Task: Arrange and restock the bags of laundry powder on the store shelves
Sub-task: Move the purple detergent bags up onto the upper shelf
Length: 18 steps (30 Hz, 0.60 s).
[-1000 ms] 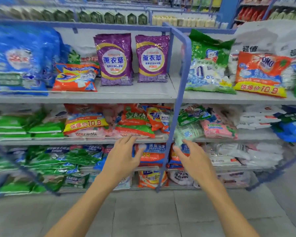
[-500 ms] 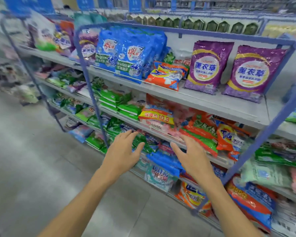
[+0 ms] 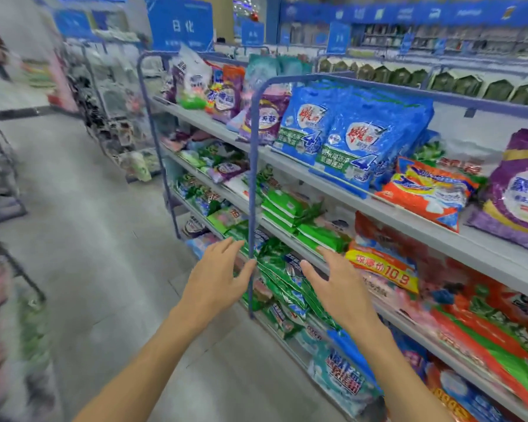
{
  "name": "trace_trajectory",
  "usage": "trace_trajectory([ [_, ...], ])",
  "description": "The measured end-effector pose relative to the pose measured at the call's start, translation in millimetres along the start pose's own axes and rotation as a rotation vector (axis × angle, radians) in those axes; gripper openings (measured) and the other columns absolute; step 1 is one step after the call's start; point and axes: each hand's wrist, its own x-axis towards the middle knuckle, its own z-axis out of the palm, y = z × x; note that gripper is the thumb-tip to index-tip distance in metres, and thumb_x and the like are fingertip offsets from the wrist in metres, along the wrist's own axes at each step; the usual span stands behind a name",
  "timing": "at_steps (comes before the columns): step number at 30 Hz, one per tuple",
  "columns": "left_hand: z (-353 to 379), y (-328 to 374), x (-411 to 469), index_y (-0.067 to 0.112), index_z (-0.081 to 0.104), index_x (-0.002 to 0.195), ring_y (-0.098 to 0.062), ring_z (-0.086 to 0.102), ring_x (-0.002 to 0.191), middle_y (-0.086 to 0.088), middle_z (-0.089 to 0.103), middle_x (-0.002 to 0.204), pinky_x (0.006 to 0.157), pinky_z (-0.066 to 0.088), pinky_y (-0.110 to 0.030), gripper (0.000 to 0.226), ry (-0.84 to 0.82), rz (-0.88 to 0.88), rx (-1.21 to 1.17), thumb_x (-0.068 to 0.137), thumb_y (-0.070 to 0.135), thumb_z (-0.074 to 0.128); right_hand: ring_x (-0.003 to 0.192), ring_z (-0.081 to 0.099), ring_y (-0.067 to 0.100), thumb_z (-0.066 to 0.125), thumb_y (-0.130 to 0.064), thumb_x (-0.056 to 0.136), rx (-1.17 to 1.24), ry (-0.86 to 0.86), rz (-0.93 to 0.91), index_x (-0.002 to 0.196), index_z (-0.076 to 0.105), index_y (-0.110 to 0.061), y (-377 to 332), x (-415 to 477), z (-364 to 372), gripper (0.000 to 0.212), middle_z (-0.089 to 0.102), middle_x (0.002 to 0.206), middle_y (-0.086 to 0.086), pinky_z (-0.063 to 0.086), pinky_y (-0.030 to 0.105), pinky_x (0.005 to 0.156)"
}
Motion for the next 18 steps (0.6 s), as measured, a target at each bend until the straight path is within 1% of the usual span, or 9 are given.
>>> trace_trajectory([
  [3, -15, -46, 21, 0.015, 0.054, 0.145, -0.023, 0.044, 0.142, -0.003, 0.053, 0.149, 0.118, 0.036, -0.044, 0.060, 0.027, -0.031, -0.014, 0.098, 0.053, 0.053, 0.146, 0.038, 0.014, 0.047, -0.060, 0.101, -0.004, -0.004, -0.015, 0.156, 0.038, -0.023, -31, 39, 27, 0.067, 0.043, 0.160, -0.005, 0.031, 0.032, 0.117],
  [6, -32, -83, 44, 0.014, 0.058, 0.140, -0.023, 0.048, 0.139, -0.003, 0.057, 0.145, 0.116, 0.039, -0.041, 0.059, 0.064, -0.063, -0.039, 0.097, 0.054, 0.054, 0.145, 0.040, 0.014, 0.048, -0.059, 0.101, 0.004, -0.011, -0.026, 0.155, 0.039, -0.024, -63, 73, 50, 0.065, 0.044, 0.159, -0.006, 0.033, 0.034, 0.117],
  [8, -41, -104, 61, 0.013, 0.057, 0.142, -0.023, 0.045, 0.141, -0.004, 0.055, 0.147, 0.119, 0.035, -0.040, 0.057, 0.063, -0.090, -0.041, 0.097, 0.050, 0.056, 0.145, 0.040, 0.014, 0.048, -0.059, 0.101, -0.004, -0.026, -0.035, 0.154, 0.040, -0.024, -81, 96, 65, 0.064, 0.044, 0.158, -0.006, 0.035, 0.034, 0.116],
  [11, -49, -128, 89, 0.015, 0.051, 0.146, -0.020, 0.038, 0.145, -0.002, 0.049, 0.153, 0.121, 0.028, -0.034, 0.057, 0.058, -0.099, -0.047, 0.099, 0.047, 0.056, 0.144, 0.041, 0.013, 0.049, -0.059, 0.101, 0.016, -0.046, -0.031, 0.154, 0.040, -0.026, -105, 131, 84, 0.063, 0.044, 0.158, -0.008, 0.037, 0.034, 0.114],
  [13, -53, -142, 113, 0.016, 0.048, 0.148, -0.019, 0.035, 0.146, 0.000, 0.047, 0.154, 0.121, 0.026, -0.033, 0.058, 0.062, -0.096, -0.080, 0.100, 0.047, 0.054, 0.143, 0.042, 0.013, 0.048, -0.057, 0.102, 0.014, -0.053, -0.030, 0.153, 0.041, -0.026, -119, 156, 93, 0.060, 0.045, 0.157, -0.008, 0.037, 0.031, 0.112],
  [15, -54, -155, 140, 0.018, 0.046, 0.150, -0.018, 0.034, 0.147, 0.002, 0.045, 0.156, 0.122, 0.028, -0.036, 0.060, 0.059, -0.083, -0.110, 0.100, 0.050, 0.051, 0.140, 0.044, 0.013, 0.048, -0.054, 0.104, 0.017, -0.053, -0.026, 0.150, 0.044, -0.025, -131, 181, 99, 0.055, 0.047, 0.154, -0.007, 0.039, 0.027, 0.106],
  [18, -51, -174, 188, 0.021, 0.045, 0.151, -0.018, 0.034, 0.148, 0.002, 0.044, 0.157, 0.121, 0.032, -0.041, 0.061, 0.062, -0.048, -0.133, 0.100, 0.053, 0.050, 0.141, 0.042, 0.013, 0.047, -0.055, 0.103, 0.035, -0.018, -0.013, 0.153, 0.041, -0.026, -141, 228, 110, 0.058, 0.045, 0.156, -0.008, 0.039, 0.030, 0.108],
])
